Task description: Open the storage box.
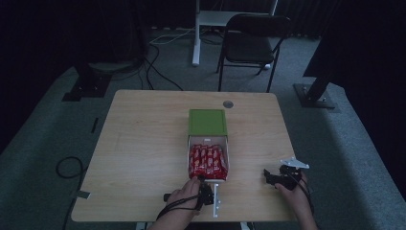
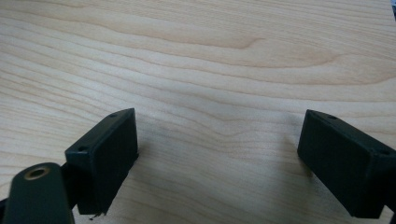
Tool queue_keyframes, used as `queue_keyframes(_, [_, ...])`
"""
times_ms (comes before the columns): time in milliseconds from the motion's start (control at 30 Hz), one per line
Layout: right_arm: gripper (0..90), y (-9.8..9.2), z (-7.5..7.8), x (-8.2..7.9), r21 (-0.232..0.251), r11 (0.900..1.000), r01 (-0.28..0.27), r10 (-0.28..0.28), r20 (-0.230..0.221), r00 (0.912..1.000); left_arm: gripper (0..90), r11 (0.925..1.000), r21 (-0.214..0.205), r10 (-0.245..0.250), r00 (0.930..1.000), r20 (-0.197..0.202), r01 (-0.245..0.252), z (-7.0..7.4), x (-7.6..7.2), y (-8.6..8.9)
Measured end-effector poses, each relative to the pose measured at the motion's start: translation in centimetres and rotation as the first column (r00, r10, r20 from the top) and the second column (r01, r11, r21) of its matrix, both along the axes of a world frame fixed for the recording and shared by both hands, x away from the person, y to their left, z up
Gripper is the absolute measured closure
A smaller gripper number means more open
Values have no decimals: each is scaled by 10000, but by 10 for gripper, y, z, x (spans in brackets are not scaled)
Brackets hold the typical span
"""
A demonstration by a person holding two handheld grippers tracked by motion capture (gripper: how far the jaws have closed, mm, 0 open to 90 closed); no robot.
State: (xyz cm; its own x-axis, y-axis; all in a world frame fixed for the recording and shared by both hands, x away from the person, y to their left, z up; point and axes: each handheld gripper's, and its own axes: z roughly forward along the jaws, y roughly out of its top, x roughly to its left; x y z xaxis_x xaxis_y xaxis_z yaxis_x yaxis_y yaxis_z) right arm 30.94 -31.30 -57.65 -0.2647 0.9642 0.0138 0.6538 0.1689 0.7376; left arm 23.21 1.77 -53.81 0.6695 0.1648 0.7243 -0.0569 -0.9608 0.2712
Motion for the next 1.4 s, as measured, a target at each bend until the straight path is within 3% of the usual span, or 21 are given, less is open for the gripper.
queue_keyframes(133, [116, 0, 0, 0, 1, 10000, 3, -3, -2, 10000, 607, 9985, -545, -96, 9986, -520, 67, 4, 1, 6])
queue_keyframes(200, [116, 0, 0, 0, 1, 10000, 1, -1, -1, 10000, 561, 9915, -1301, -222, 9942, -1053, 83, 5, 2, 10])
queue_keyframes(267, [116, 0, 0, 0, -1, 10000, 0, 0, 0, 10000, 548, 9845, -1753, -314, 9896, -1402, 64, 7, 1, 14])
queue_keyframes(300, [116, 0, 0, 0, -1, 10000, 0, 0, 0, 10000, 548, 9845, -1753, -314, 9896, -1402, 64, 7, 1, 14])
queue_keyframes(333, [116, 0, 0, 0, -1, 10000, 0, 0, 1, 10000, 548, 9765, -2153, -421, 9850, -1672, 52, 9, 0, 16])
queue_keyframes(367, [116, 0, 0, 0, -1, 10000, 0, 0, 1, 10000, 548, 9765, -2153, -421, 9850, -1672, 52, 9, 0, 16])
queue_keyframes(400, [117, 0, 0, 0, 0, 10000, 1, -1, 1, 10000, 548, 9673, -2537, -475, 9808, -1892, -21, 11, -1, 19])
queue_keyframes(433, [116, 0, 0, 0, -2, 10000, 0, 0, 2, 10000, 548, 9673, -2537, -475, 9808, -1892, -21, 11, -1, 19])
queue_keyframes(467, [116, 0, 0, 0, -1, 10000, 0, 0, 0, 10000, 548, 9612, -2756, -503, 9778, -2033, -78, 13, -2, 21])
queue_keyframes(567, [117, 0, 0, 0, -2, 10000, 1, -1, 1, 10000, 542, 9584, -2851, -553, 9742, -2187, -96, 17, -4, 23])
queue_keyframes(700, [117, 0, 0, 0, -1, 10000, 0, 0, 1, 10000, 535, 9430, -3326, -758, 9652, -2502, -122, 24, -7, 27])
queue_keyframes(900, [116, 0, 0, 0, 0, 10000, 2, -2, 0, 10000, 505, 9194, -3934, -1106, 9596, -2587, -1, 34, -11, 35])
queue_keyframes(1000, [116, 0, 0, 0, -1, 10000, 1, -1, 0, 10000, 505, 9149, -4036, -1124, 9608, -2533, 6, 37, -12, 39])
queue_keyframes(1067, [116, 0, 0, 0, -1, 10000, 1, -1, 1, 10000, 505, 8982, -4394, -1148, 9602, -2548, -92, 43, -12, 45])
queue_keyframes(1100, [116, 0, 0, 0, -2, 10000, 1, -1, 0, 10000, 505, 8927, -4505, -1163, 9602, -2541, -111, 45, -12, 47])
queue_keyframes(1133, [116, 0, 0, 0, -2, 10000, 1, -1, 0, 10000, 505, 8927, -4505, -1163, 9602, -2541, -111, 45, -12, 47])
queue_keyframes(1200, [116, 0, 0, 0, -1, 10000, 0, 0, 1, 10000, 505, 8770, -4802, -1205, 9607, -2500, -149, 50, -11, 52])
queue_keyframes(1233, [116, 0, 0, 0, -2, 10000, 1, -1, 1, 10000, 505, 8607, -5088, -1276, 9591, -2526, -195, 53, -11, 56])
queue_keyframes(1267, [117, 0, 0, 0, 1, 10000, 4, -4, 1, 10000, 505, 8542, -5193, -1282, 9581, -2563, -247, 54, -10, 59])
queue_keyframes(1367, [116, 0, 0, 0, -3, 10000, 2, -2, 0, 10000, 506, 8449, -5341, -1244, 9602, -2503, -297, 56, -9, 63])
queue_keyframes(1400, [116, 0, 0, 0, -3, 10000, 2, -2, 0, 10000, 506, 8385, -5436, -1189, 9610, -2498, -376, 58, -8, 67])
